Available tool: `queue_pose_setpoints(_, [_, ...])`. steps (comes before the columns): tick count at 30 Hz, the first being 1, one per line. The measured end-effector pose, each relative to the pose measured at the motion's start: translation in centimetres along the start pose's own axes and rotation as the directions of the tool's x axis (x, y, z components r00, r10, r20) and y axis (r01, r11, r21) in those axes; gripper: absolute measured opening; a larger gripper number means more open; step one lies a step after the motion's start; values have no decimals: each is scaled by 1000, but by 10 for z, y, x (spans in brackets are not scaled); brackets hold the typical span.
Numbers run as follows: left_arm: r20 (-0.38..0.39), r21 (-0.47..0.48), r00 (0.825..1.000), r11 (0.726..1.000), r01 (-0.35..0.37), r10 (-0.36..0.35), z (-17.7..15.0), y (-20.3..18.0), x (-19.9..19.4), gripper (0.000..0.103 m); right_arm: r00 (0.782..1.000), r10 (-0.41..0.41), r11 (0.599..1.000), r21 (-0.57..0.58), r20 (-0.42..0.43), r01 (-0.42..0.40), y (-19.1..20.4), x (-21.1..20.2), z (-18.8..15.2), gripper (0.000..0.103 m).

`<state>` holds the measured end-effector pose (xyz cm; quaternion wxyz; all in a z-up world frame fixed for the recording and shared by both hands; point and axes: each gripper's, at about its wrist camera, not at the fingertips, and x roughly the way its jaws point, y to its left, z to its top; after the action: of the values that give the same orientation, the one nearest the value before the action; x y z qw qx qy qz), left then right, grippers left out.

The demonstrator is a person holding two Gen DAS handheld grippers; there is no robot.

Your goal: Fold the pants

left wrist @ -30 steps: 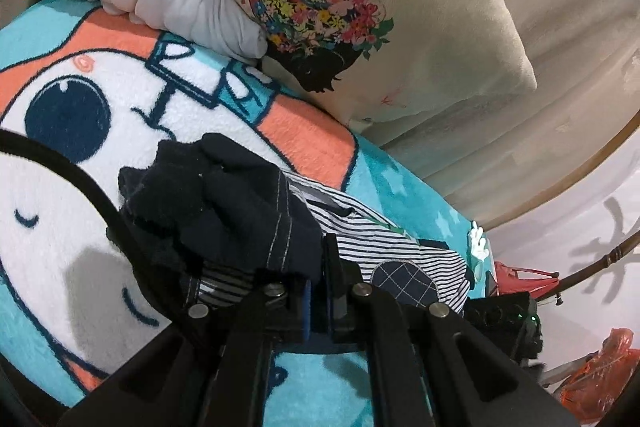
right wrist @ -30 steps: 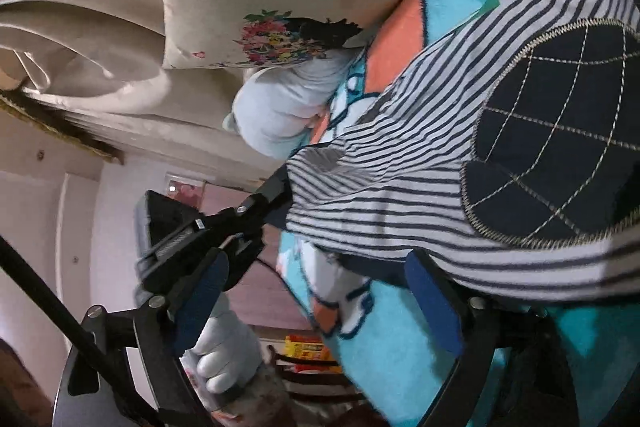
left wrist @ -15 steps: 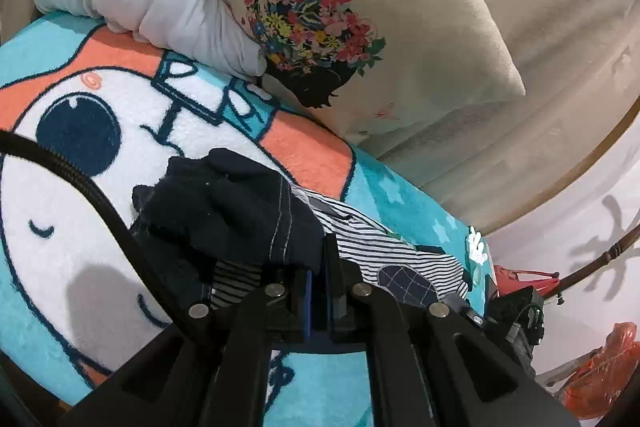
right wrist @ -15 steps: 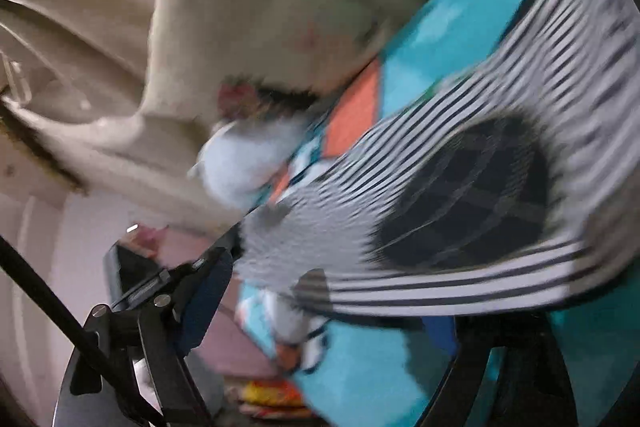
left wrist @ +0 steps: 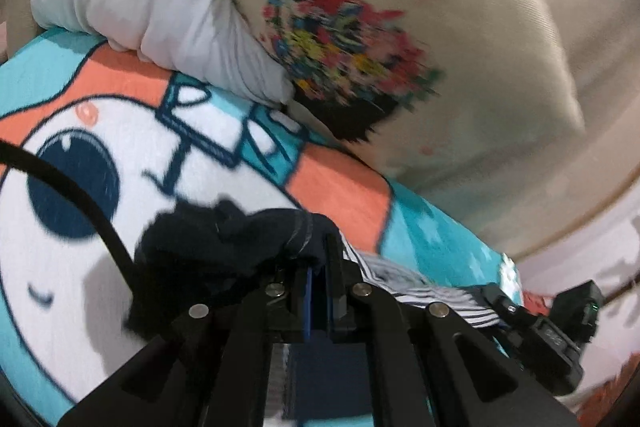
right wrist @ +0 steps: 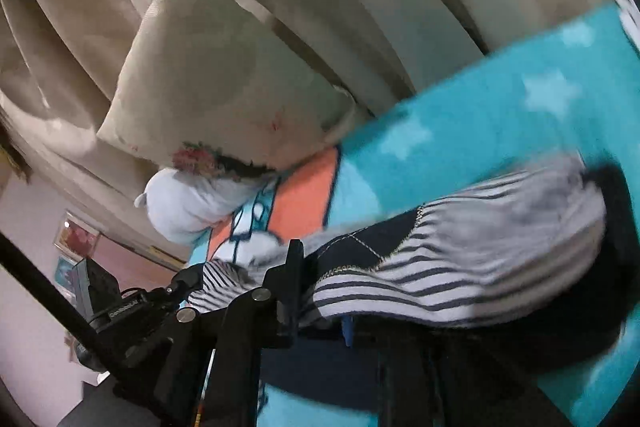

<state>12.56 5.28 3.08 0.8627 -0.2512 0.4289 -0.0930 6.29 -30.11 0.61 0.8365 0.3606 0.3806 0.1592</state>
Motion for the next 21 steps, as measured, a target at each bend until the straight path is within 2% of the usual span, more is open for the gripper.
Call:
queue_pose_setpoints(3, [-1,-19,1000,999,-31,31,19,9,24,5,1000,-23,1000,-5,-21,23,0,25,23,18])
queue_pose_setpoints(4, [-13,-33,1000,999,-28,28,23,13,30,5,999,-45,999,10,-27,46,-4,37,32,22])
queue_pose_setpoints(5, [-31,-50,999,999,-15,14,26,17,35,7,998,-55,998,20,-35,56,-8,43,37,35])
queue_pose_setpoints(6, [-48,-69,999,998,10,-13,29,22,37,8,997,-66,997,27,-42,67,-12,50,42,55])
queue_pose_setpoints(8, [-46,-63,998,997,38,-41,30,26,31,14,994,-109,994,28,-17,109,-20,56,51,69])
queue_pose_setpoints(9, [-39,-51,998,998,44,-46,29,26,26,16,991,-135,990,29,7,135,-23,56,55,69])
queue_pose_setpoints(11, [-26,-36,998,998,50,-51,26,27,13,32,989,-150,988,50,22,148,-31,52,60,71])
queue_pose_setpoints(15, [-1,6,999,999,50,-50,17,30,-17,42,994,-105,990,103,31,101,-42,31,55,71])
queue_pose_setpoints(17, [20,20,1000,1000,18,-19,11,35,-33,53,995,-90,991,102,41,86,-45,14,49,71])
queue_pose_setpoints(21, [33,24,994,995,-101,100,-5,59,-51,57,989,-126,990,65,79,122,-47,-30,27,76])
